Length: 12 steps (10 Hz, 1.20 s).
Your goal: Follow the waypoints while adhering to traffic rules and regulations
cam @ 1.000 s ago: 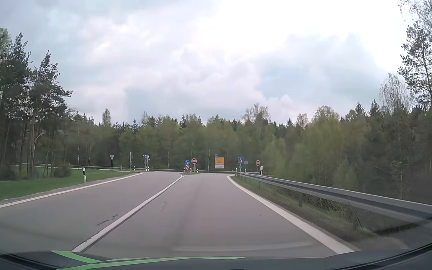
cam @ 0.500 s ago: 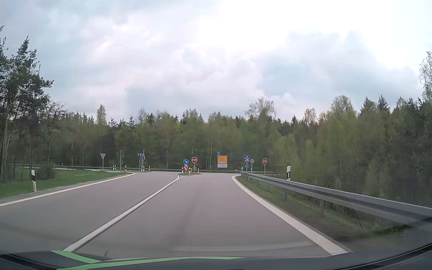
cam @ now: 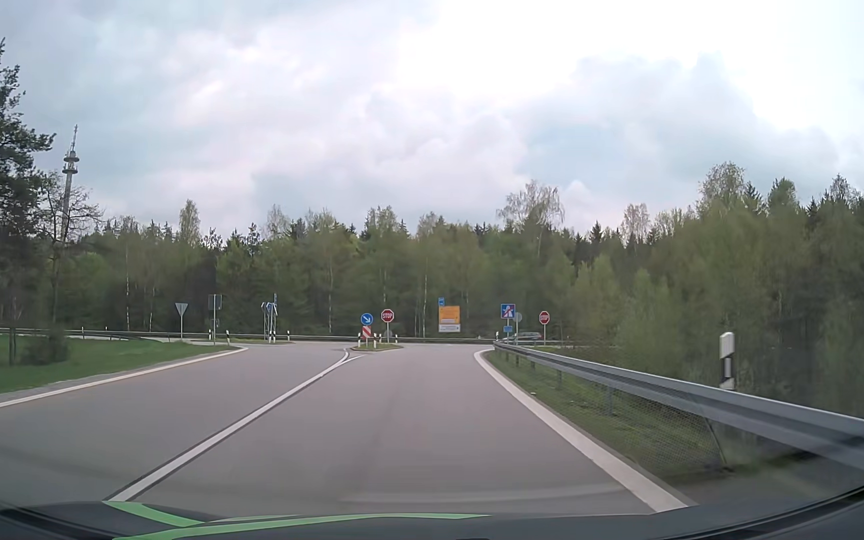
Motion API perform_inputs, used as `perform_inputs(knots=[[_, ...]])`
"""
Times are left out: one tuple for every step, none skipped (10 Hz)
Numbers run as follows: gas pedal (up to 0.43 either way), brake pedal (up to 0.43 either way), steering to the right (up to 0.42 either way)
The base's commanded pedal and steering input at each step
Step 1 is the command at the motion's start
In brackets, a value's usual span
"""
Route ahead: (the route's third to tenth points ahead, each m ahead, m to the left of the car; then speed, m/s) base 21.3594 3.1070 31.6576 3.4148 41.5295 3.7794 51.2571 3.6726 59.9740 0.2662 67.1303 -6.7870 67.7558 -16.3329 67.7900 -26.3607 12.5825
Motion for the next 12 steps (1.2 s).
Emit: perform_inputs(knots=[[0.000, 0.079, -0.005], [0.000, 0.091, -0.004], [0.000, 0.110, -0.001], [0.000, 0.128, 0.000], [0.000, 0.140, 0.000], [0.000, 0.171, 0.001], [0.000, 0.201, 0.002], [0.000, 0.207, 0.004], [0.000, 0.201, 0.006], [0.000, 0.195, 0.007], [0.000, 0.189, 0.007], [0.000, 0.177, 0.007]])
